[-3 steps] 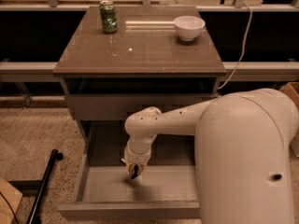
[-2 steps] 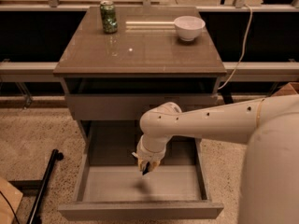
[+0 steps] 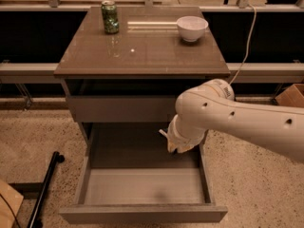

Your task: Pick rxbar blueberry from middle drawer and place on counter

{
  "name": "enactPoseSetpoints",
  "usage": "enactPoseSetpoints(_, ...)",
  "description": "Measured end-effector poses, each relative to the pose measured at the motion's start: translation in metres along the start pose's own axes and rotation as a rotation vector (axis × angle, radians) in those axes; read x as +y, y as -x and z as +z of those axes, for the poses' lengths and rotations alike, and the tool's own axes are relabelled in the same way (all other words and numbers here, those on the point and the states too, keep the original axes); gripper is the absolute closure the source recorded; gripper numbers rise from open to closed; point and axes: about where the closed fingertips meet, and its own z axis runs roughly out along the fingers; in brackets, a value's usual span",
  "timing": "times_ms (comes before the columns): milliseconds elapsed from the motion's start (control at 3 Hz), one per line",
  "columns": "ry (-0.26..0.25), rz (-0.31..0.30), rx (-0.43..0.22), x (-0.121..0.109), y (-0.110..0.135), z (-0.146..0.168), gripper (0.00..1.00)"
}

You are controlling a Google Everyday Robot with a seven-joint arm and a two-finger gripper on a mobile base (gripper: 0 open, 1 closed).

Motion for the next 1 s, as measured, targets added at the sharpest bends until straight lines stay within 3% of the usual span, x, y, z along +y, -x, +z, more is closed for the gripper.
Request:
enactPoseSetpoints(667,-0.178,-0.041,-0.275,-0.024,0.107,-0.133,1.00)
enactPoseSetpoints(1000,-0.198,-0.105,-0.394,-0.004,0.174,-0.182,1.00)
